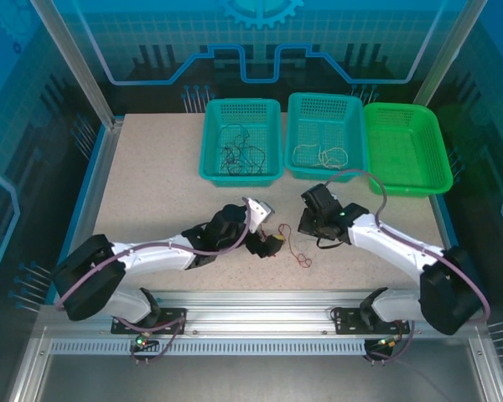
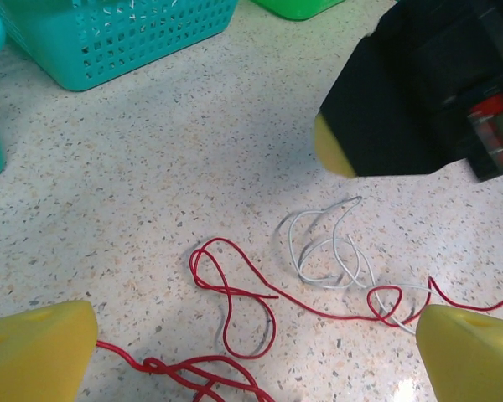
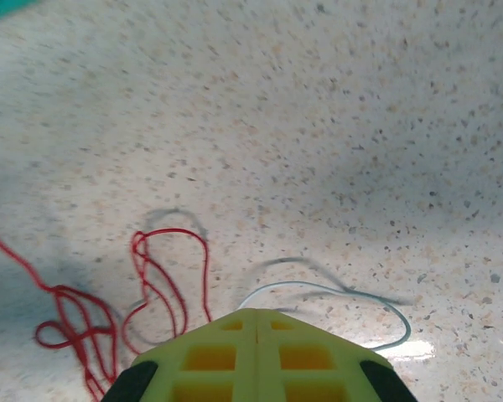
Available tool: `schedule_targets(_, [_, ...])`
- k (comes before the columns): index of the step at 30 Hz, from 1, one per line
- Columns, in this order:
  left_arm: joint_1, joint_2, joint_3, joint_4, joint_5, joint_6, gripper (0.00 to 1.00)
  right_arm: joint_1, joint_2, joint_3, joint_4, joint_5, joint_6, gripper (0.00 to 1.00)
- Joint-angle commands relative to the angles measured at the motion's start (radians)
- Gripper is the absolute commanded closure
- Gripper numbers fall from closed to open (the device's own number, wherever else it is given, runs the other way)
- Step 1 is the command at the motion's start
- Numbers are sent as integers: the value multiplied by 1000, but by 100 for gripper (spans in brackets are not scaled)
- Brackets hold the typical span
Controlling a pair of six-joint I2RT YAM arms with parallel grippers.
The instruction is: Untangle the cables
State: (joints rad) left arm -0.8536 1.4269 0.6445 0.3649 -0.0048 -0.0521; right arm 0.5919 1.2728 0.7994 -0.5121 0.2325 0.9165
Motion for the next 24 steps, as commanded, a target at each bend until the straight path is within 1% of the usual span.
schedule_targets(1, [1, 31, 42, 29, -3, -24, 1, 16, -70, 8, -96, 74, 43, 96])
schedule_targets(3, [0, 50, 51, 37, 12, -15, 1, 15, -91, -2, -170, 114, 113, 66])
schedule_targets(4, [1, 56, 56, 39, 19, -4, 1, 14, -93, -11, -189, 112, 139, 53])
schedule_targets(5, [0, 66, 59, 40, 25, 10, 1, 14, -90, -25, -196, 93, 165, 45])
schedule_targets(6, [-1, 73, 63, 46, 25, 21, 1, 13, -82, -41, -194, 67, 186, 42])
schedule_targets(10, [0, 92, 75, 57, 23, 56, 1, 8, -16, -84, -149, -9, 235, 41])
schedule_targets(14, [0, 106, 89, 47, 25, 84, 1, -23, 78, -97, -53, -115, 259, 38])
schedule_targets(18, [0, 111, 84, 58, 22, 93, 1, -41, 148, -78, 6, -146, 256, 39])
schedule_targets(20, [0, 120, 83, 68, 22, 95, 1, -49, 166, -81, 21, -138, 258, 44])
schedule_targets(22, [1, 132, 86, 70, 27, 104, 1, -61, 167, -95, 40, -131, 255, 55])
schedule_targets(23, [0, 137, 87, 72, 29, 112, 1, -66, 157, -105, 47, -123, 253, 64])
schedule_targets(24, [-1, 143, 87, 76, 28, 120, 1, -72, 141, -119, 58, -115, 246, 76])
